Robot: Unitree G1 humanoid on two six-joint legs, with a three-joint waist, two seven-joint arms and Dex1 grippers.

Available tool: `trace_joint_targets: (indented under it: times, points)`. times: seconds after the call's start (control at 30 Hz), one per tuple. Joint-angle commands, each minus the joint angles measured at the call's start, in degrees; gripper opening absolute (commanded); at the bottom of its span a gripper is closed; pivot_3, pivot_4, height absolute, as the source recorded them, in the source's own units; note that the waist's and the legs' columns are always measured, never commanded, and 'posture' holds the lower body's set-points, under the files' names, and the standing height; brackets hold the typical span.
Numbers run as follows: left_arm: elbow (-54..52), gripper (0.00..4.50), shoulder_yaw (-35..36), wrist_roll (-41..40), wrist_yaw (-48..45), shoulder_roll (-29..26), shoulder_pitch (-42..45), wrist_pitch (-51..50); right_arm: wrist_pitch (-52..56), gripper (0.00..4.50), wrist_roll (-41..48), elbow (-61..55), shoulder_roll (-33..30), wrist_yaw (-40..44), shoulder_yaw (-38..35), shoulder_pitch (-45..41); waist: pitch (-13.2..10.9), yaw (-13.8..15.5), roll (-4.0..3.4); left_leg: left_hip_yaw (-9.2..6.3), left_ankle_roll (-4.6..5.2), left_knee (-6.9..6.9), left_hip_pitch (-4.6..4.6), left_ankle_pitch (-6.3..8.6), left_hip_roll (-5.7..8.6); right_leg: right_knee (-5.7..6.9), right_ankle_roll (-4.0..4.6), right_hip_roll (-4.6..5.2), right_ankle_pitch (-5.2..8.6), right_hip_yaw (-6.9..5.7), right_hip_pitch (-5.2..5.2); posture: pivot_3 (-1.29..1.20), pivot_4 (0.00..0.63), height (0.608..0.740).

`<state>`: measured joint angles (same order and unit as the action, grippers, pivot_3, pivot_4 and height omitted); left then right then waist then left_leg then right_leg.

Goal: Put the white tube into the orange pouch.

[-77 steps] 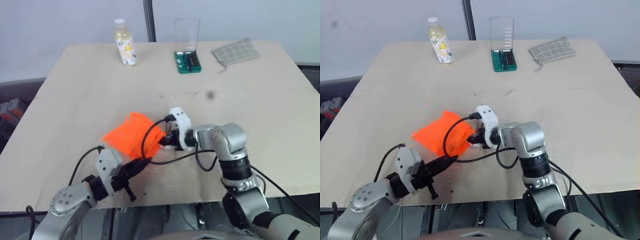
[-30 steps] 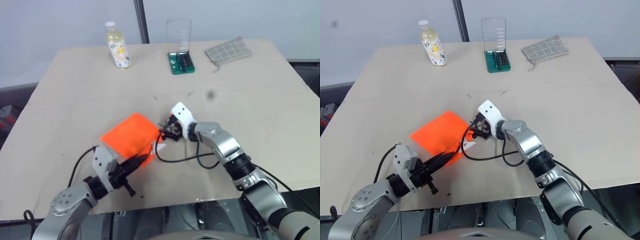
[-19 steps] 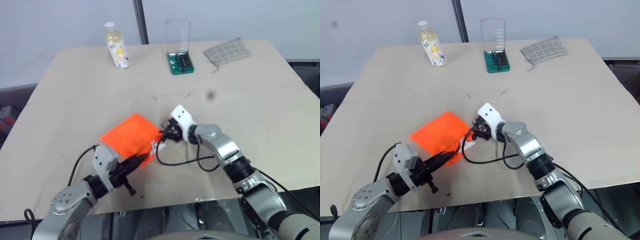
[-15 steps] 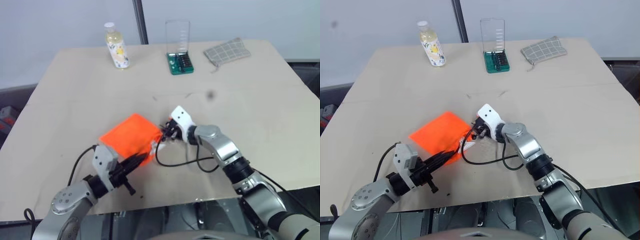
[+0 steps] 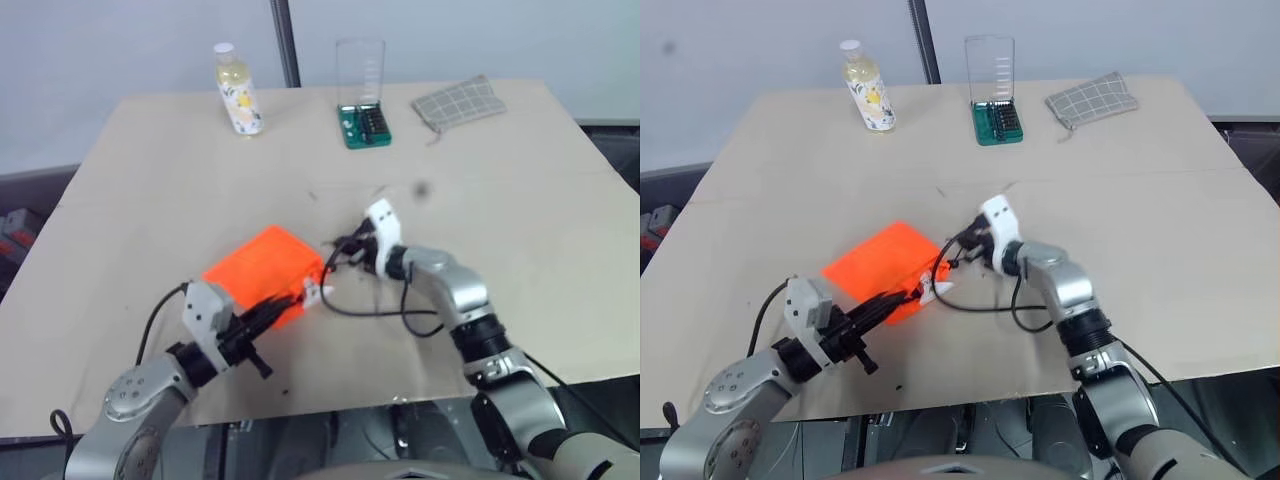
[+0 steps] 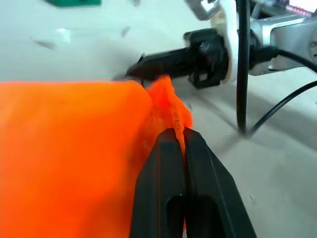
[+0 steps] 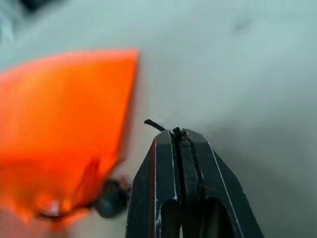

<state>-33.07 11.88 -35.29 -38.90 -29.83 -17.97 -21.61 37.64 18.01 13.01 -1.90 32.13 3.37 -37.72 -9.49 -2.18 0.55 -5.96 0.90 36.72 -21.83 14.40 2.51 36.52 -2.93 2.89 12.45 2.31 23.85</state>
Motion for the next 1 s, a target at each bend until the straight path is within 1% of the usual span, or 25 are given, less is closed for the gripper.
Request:
trace_joint_targets:
  times: [0.03, 0.13, 0.23, 0.33, 0.4, 0.47, 0.57, 0.67, 0.77, 0.87, 0.93, 1.0]
  points:
    - [-2.48, 1.31, 2.48, -2.75, 2.24, 0.42, 1.55, -0.84, 5.12, 0.0, 9.84, -8.31, 0.23, -1.53, -8.73, -6.37, -0.01, -0.08, -0.01, 0.0, 0.0, 0.0, 0.0, 0.0, 0.0, 0.0, 0.0, 0.0, 0.0, 0.0, 0.0, 0.0, 0.15, 0.74]
    - [-1.79, 2.82, 3.43, -3.15, 3.92, 0.49, 3.15, -1.24, 10.7, 0.0, 19.29, -14.69, 0.67, -1.03, -13.4, -9.88, -0.02, -0.18, -0.03, -0.04, 0.0, -0.12, -0.01, 0.0, -0.01, 0.0, 0.01, -0.01, 0.0, -0.03, 0.06, 0.0, 0.15, 0.74]
    - [-1.09, 4.15, 5.58, -7.32, 3.49, -0.2, 5.2, -2.44, 14.35, 0.0, 24.89, -17.1, 0.8, -3.57, -16.28, -13.11, -0.02, -0.23, -0.03, -0.03, 0.0, -0.23, 0.0, 0.01, -0.03, -0.01, 0.02, 0.0, 0.0, -0.02, 0.1, 0.0, 0.15, 0.74]
    - [-0.68, 4.15, 8.22, -12.96, 3.41, -1.4, 9.32, -4.42, 15.9, 0.0, 28.76, -17.37, 0.7, -6.34, -18.49, -16.5, -0.03, -0.05, -0.04, -0.03, 0.0, -0.24, -0.04, 0.01, 0.01, -0.02, 0.01, 0.07, 0.0, -0.03, 0.12, 0.0, 0.15, 0.74]
    - [-0.4, 4.15, 9.32, -15.11, 3.81, -2.19, 12.27, -5.33, 16.51, 0.0, 30.49, -17.5, 0.27, -7.46, -19.06, -18.25, -0.03, 0.07, -0.04, -0.08, 0.0, -0.18, -0.1, 0.0, 0.09, 0.01, 0.01, 0.12, 0.0, -0.09, 0.15, 0.0, 0.15, 0.74]
    - [0.72, 4.15, 10.42, -18.85, 5.83, -2.75, 18.27, -6.59, 16.84, 0.0, 32.52, -16.9, -0.48, -8.49, -19.95, -21.34, -0.05, 0.19, -0.05, -0.05, 0.01, -0.16, -0.08, 0.0, 0.12, 0.01, 0.0, 0.14, -0.01, -0.07, 0.12, 0.0, 0.15, 0.74]
    - [3.33, 4.15, 10.14, -20.86, 8.05, -3.13, 27.62, -7.23, 16.96, 0.0, 34.42, -15.68, -2.24, -8.81, -20.43, -25.9, -0.09, 0.14, -0.03, -0.07, 0.01, -0.11, -0.11, -0.01, 0.13, 0.08, 0.0, 0.13, -0.01, -0.1, 0.15, 0.0, 0.15, 0.74]
    - [6.99, 4.15, 7.02, -19.06, 8.38, -1.81, 37.41, -6.36, 15.57, 0.0, 33.14, -12.77, -4.97, -6.73, -18.89, -29.95, -0.1, -0.02, -0.02, -0.11, 0.0, -0.07, -0.18, -0.01, 0.18, 0.11, 0.0, 0.11, -0.01, -0.15, 0.23, 0.0, 0.15, 0.74]
    - [11.35, 4.15, 2.76, -17.28, 7.82, 2.23, 47.21, -4.68, 12.97, 0.0, 30.64, -8.56, -7.5, -4.14, -16.98, -35.35, -0.11, 0.03, 0.0, -0.04, 0.0, -0.06, -0.18, -0.02, 0.3, 0.09, -0.01, 0.13, -0.01, -0.12, 0.2, 0.0, 0.15, 0.74]
    - [14.58, 4.15, 0.02, -15.4, 6.77, 5.46, 52.66, -3.32, 10.56, 0.0, 28.88, -5.06, -9.08, -1.65, -15.75, -39.54, -0.12, -0.15, 0.03, 0.01, -0.13, -0.04, -0.27, -0.09, 0.32, 0.06, -0.02, 0.12, -0.01, -0.08, 0.27, 0.0, 0.15, 0.74]
    - [17.51, 4.15, -1.93, -13.9, 5.19, 8.03, 56.71, -1.5, 9.46, 0.0, 27.42, -2.95, -10.49, 1.65, -14.0, -42.18, -0.12, -0.26, 0.04, 0.06, -0.24, -0.06, -0.35, -0.15, 0.29, 0.06, -0.02, 0.1, -0.01, 0.0, 0.4, 0.0, 0.15, 0.74]
    - [19.74, 4.15, -2.97, -12.68, 3.93, 9.66, 59.29, -0.16, 8.43, 0.0, 25.7, -1.46, -11.33, 3.85, -12.24, -43.37, -0.09, -0.3, 0.07, 0.09, -0.25, -0.07, -0.54, -0.16, 0.29, 0.08, -0.02, 0.1, -0.01, 0.02, 0.61, 0.0, 0.15, 0.74]
